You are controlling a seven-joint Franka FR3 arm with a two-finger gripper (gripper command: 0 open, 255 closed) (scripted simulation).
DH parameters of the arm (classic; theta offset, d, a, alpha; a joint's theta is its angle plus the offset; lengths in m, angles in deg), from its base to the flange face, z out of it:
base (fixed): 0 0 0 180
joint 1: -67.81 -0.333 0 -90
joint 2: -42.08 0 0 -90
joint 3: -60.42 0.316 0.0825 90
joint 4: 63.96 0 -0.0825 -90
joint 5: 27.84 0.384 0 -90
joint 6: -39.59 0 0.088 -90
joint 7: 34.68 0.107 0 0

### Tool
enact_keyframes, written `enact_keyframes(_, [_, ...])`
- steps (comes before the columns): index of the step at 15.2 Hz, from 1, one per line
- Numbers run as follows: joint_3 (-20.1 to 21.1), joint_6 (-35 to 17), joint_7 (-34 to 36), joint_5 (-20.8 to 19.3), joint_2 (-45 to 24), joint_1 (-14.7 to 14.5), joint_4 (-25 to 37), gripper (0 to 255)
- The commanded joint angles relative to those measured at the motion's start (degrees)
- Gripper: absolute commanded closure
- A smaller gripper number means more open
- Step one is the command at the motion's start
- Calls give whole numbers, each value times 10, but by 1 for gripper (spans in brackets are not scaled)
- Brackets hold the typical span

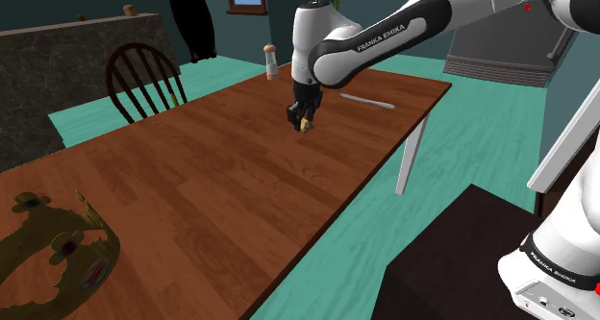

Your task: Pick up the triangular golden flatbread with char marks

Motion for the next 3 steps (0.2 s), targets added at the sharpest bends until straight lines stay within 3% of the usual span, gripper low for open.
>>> enact_keyframes(1, [1, 16, -3, 4, 6, 0, 10, 255])
enact_keyframes(3, [1, 17, -3, 4, 6, 0, 11, 255])
